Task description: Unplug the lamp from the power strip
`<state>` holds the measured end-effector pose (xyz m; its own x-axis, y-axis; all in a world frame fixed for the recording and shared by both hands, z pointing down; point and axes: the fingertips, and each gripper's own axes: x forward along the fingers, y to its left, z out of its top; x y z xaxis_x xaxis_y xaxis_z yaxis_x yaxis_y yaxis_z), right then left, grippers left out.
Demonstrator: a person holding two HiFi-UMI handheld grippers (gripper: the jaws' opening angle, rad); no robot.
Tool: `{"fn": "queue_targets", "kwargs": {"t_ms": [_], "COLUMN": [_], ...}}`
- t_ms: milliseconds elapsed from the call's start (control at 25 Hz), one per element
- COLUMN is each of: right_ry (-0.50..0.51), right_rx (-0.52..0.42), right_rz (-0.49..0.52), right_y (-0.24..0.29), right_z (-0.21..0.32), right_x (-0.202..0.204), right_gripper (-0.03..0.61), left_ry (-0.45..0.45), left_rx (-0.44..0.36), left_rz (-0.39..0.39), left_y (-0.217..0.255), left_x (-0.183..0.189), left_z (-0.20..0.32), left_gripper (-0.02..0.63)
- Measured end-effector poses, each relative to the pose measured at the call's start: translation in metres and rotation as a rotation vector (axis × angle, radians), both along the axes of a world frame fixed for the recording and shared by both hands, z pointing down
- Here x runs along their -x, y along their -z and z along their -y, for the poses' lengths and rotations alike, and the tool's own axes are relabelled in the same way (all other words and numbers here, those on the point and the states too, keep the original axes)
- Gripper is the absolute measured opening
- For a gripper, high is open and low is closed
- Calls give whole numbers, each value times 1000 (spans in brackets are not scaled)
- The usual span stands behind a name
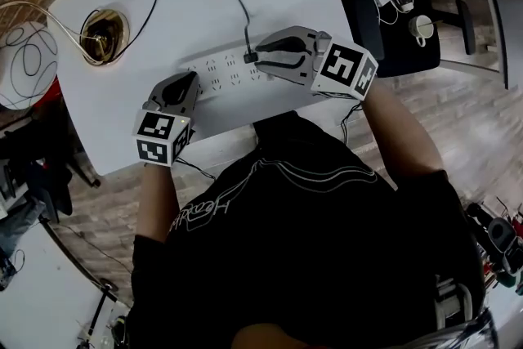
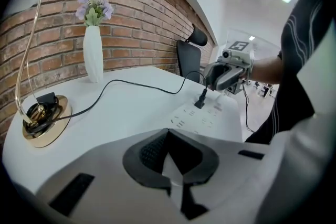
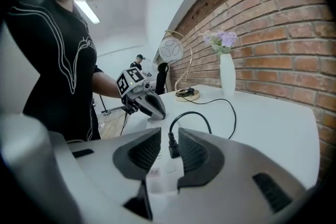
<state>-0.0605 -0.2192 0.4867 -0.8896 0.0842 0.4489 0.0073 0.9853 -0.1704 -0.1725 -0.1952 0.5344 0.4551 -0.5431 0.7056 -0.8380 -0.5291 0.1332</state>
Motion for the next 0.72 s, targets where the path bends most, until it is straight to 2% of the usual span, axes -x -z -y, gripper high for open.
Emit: {"fn": "queue_targets", "kwargs": {"t_ms": [160,440,560,720], "right_ry": [63,119,130,124], "right_rx": [-58,-85,-106,-86], "right_rz": [-41,-56,-57,-42], "right_y": [-11,-20,-23,-23], "right_z": [-1,-4,-5,-5], "right_x": [6,19,22,22], "right_gripper": [78,77,40,38], "left_ry": [4,10,7,12], "left_rx": [5,8,3,-4], "left_rz": [-8,-9,3,8], "left_y": [0,0,0,-1], "left_x": [0,0,0,0], "left_z": [1,2,2,2], "left_gripper": [2,3,3,3]}}
